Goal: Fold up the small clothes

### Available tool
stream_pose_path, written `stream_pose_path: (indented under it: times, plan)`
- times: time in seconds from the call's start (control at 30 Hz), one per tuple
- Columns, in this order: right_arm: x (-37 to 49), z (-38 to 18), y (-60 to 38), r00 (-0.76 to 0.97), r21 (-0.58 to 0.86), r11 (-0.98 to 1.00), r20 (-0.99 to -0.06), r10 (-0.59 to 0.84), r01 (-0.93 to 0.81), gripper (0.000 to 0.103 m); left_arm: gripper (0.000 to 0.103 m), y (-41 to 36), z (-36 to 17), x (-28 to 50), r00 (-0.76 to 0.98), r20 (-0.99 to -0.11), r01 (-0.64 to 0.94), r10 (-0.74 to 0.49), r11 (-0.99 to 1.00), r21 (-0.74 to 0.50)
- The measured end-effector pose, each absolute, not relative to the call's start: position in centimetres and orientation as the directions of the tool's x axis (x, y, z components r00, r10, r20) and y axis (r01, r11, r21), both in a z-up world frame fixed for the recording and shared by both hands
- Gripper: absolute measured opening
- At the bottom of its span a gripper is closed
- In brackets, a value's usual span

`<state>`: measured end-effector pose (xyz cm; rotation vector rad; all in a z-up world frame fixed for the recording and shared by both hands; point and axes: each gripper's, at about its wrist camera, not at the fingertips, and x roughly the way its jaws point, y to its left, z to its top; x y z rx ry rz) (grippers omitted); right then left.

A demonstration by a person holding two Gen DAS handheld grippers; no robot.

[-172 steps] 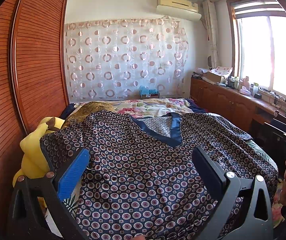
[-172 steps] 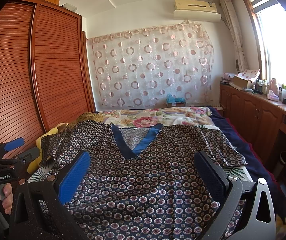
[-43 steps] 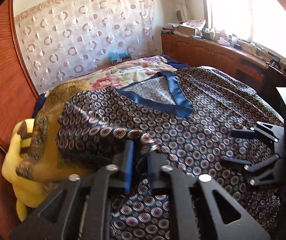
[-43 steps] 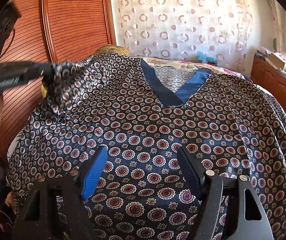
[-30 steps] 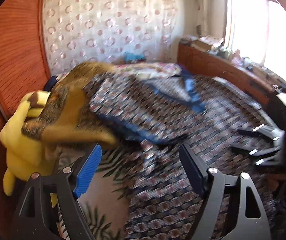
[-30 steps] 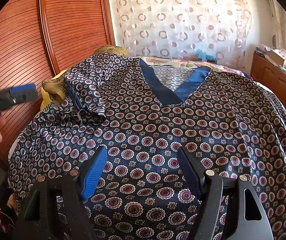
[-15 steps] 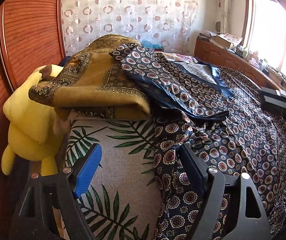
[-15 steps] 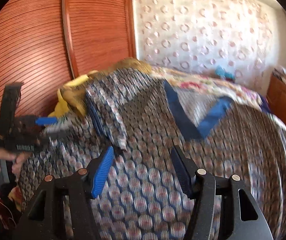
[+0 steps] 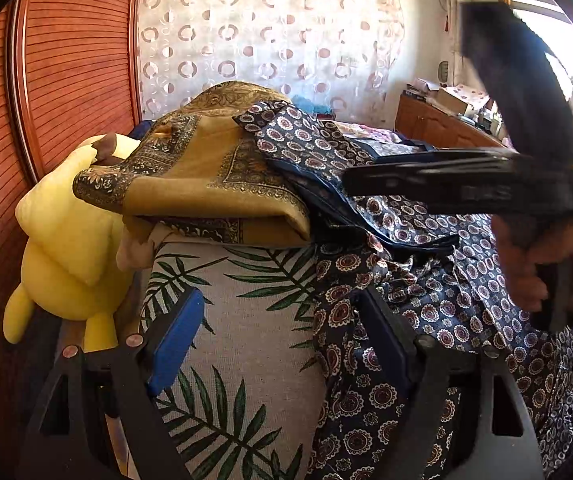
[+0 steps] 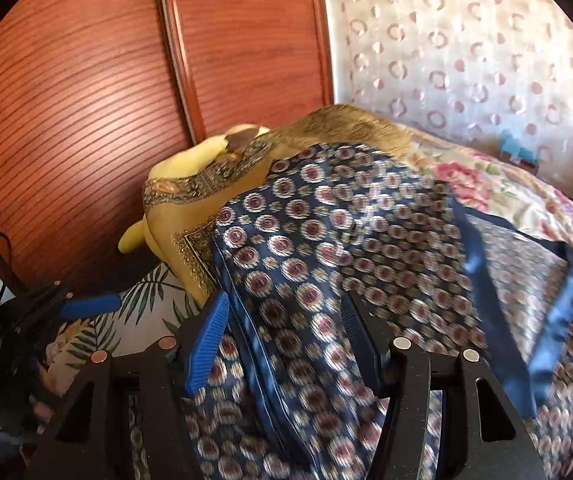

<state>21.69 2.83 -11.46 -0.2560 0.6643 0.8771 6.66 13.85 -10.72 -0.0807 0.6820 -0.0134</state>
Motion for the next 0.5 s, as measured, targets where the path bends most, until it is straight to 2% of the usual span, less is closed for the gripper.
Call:
stream_pose_path:
  times: [0.13, 0.17, 0.2, 0.23, 0.3, 0.5]
  plan:
    - [23.1, -11.8, 5.4, 0.413, 0.049, 0.602, -0.684, 0.601, -0.797, 0.059, 0.080, 13.9, -10.7, 6.6, 0.779, -0.627, -0.024, -0.032, 0.996, -0.080]
    - [23.2, -11.9, 6.1, 0.417, 0.023, 0.602, -0.699, 0.581, -0.798, 0.054, 0.080, 14.0, -10.8, 6.6, 0.778, -0.628, -0.025, -0.033, 0.996, -0.083]
    - [23.4, -11.9, 6.4, 0.426, -0.002, 0.603, -0.709, 0.562, -0.798, 0.042, 0.080, 14.0, -10.8, 6.6, 0.776, -0.629, -0.025, -0.034, 0.996, -0.085]
    - [23.5, -12.0, 6.9, 0.432, -0.024, 0.598, -0.714, 0.550, -0.801, 0.036, 0.080, 14.0, -10.8, 6.6, 0.775, -0.631, -0.026, -0.034, 0.996, -0.086]
    - [23.5, -11.8, 7.4, 0.441, -0.043, 0.594, -0.713, 0.545, -0.803, 0.014, 0.080, 14.0, -10.9, 6.6, 0.774, -0.633, -0.029, -0.031, 0.996, -0.084]
    - [24.9, -8.7, 4.5, 0.496, 0.044, 0.657, -0.619, 0.609, -0.752, 0.012, 0.080, 13.8, -11.0, 6.7, 0.769, -0.639, -0.039, -0.012, 0.997, -0.065]
